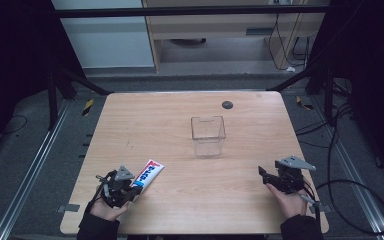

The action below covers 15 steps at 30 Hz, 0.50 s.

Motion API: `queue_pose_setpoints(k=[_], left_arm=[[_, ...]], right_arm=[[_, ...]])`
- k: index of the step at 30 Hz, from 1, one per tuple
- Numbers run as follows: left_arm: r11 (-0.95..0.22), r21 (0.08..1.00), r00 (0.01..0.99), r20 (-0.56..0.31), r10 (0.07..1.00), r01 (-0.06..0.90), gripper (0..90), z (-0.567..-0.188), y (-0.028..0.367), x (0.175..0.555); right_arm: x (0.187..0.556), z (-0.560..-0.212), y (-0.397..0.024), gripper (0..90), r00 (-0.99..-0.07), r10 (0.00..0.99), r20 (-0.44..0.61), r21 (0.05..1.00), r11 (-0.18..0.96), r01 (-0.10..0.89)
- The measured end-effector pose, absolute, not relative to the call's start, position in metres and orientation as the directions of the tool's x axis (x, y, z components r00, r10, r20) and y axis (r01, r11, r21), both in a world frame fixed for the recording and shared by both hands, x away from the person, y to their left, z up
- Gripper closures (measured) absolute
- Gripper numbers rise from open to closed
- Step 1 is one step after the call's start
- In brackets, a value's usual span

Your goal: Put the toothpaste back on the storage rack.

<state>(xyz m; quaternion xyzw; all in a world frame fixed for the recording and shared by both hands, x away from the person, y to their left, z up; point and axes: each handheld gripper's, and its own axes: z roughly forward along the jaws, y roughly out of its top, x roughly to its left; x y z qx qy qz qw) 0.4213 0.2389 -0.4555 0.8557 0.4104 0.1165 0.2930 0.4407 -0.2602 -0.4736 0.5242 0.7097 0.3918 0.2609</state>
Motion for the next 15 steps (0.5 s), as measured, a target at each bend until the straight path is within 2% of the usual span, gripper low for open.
queue_pose_setpoints(k=[9,15], left_arm=[[-0.454,0.647,0.616,-0.031,0.788,0.613,89.3,-0.440,0.245,0.424],[-0.405,0.677,0.568,-0.023,0.823,0.615,80.2,-0.428,0.255,0.436]], right_arm=[[0.441,-0.473,-0.261,32.3,-0.308,0.950,0.044,0.831,0.136,0.540],[0.441,-0.473,-0.262,32.2,-0.307,0.950,0.048,0.831,0.132,0.541]])
